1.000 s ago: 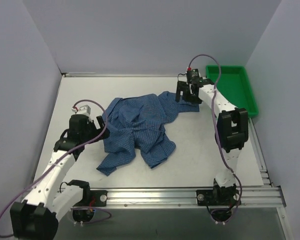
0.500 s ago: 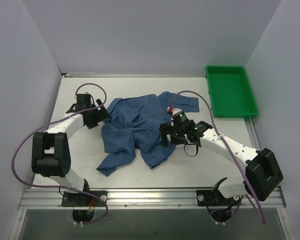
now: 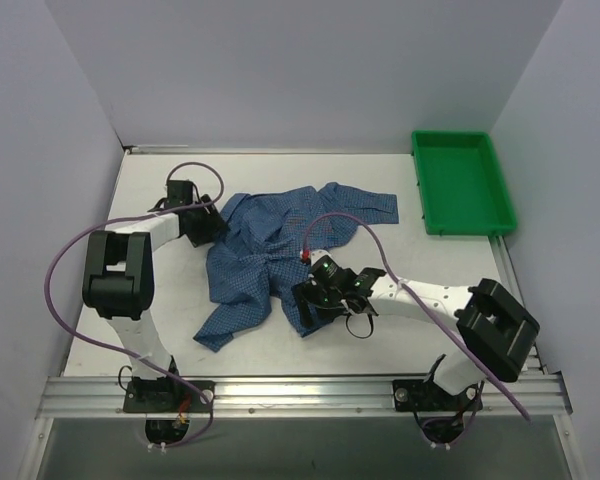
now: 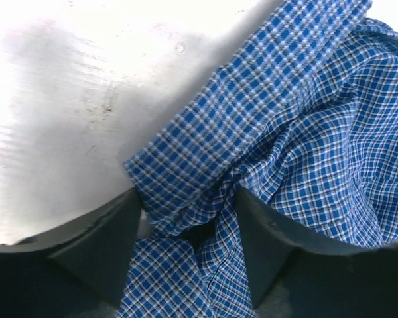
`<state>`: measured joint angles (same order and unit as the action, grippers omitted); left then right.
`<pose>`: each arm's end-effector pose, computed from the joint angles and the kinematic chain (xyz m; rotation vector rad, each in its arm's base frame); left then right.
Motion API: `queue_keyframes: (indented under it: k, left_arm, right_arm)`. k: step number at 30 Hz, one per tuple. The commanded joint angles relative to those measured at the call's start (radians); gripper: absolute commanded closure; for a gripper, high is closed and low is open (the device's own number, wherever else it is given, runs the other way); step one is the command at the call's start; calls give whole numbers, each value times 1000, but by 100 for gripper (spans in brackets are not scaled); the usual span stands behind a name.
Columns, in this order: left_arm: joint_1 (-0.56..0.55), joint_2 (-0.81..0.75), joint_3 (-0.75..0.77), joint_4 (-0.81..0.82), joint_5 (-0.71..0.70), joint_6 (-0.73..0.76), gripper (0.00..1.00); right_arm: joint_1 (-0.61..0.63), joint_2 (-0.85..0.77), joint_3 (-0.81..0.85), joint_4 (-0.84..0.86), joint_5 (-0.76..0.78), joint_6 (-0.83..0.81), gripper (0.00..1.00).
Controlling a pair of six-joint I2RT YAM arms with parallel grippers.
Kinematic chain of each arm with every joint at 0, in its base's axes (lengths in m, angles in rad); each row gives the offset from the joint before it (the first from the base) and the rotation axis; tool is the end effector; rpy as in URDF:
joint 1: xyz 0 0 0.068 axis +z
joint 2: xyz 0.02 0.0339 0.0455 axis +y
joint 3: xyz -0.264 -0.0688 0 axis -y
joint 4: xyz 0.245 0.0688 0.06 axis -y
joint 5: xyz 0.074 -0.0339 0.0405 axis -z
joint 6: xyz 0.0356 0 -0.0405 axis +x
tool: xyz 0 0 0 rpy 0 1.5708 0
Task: Fold and stack the long sleeve shirts
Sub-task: Flatten the shirt out
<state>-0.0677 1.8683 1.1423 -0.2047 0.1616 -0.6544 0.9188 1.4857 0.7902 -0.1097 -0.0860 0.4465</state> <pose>0.3844 -0.0318 0.1606 -0.6730 2.4652 -0.4926 0.1796 0.2403 0.1867 -0.6282 2.4250 0.7199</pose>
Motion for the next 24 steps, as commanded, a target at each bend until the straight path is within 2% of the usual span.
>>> queue_keyframes:
  k: [1,2,3,5,6,8,9,12,14,16,19,24]
  left_arm:
    - [-14,48,1,45,24,-8,35]
    - [-14,54,-1,48,26,-10,38]
    - [-11,60,-3,50,26,-8,48]
    - [-11,77,-4,50,24,-7,62]
    - [-9,83,-3,51,24,-7,78]
    - [2,89,-3,56,19,-8,97]
    - [8,89,0,56,16,-8,100]
    - [38,84,7,54,16,-4,100]
    - [57,75,13,33,7,-2,100]
    - [98,52,10,19,-8,-2,100]
    - [141,13,-4,10,-17,-4,100]
    - [186,-44,-12,-15,-36,10,100]
  right_arm:
    - [15,69,9,33,22,17,20]
    - [15,87,10,33,20,17,20]
    - [15,102,14,33,28,18,22]
    - [14,139,14,28,31,24,28]
    - [11,148,15,24,32,21,38]
    - [-1,154,14,9,61,12,52]
    - [-27,151,12,-10,74,6,63]
    - [-93,122,-8,-45,115,-28,83]
    - [-181,93,-8,-86,159,-54,90]
    - [-250,64,21,-149,234,-100,92]
    - [-320,9,40,-157,166,-110,94]
    - [-324,-74,121,-237,178,-161,92]
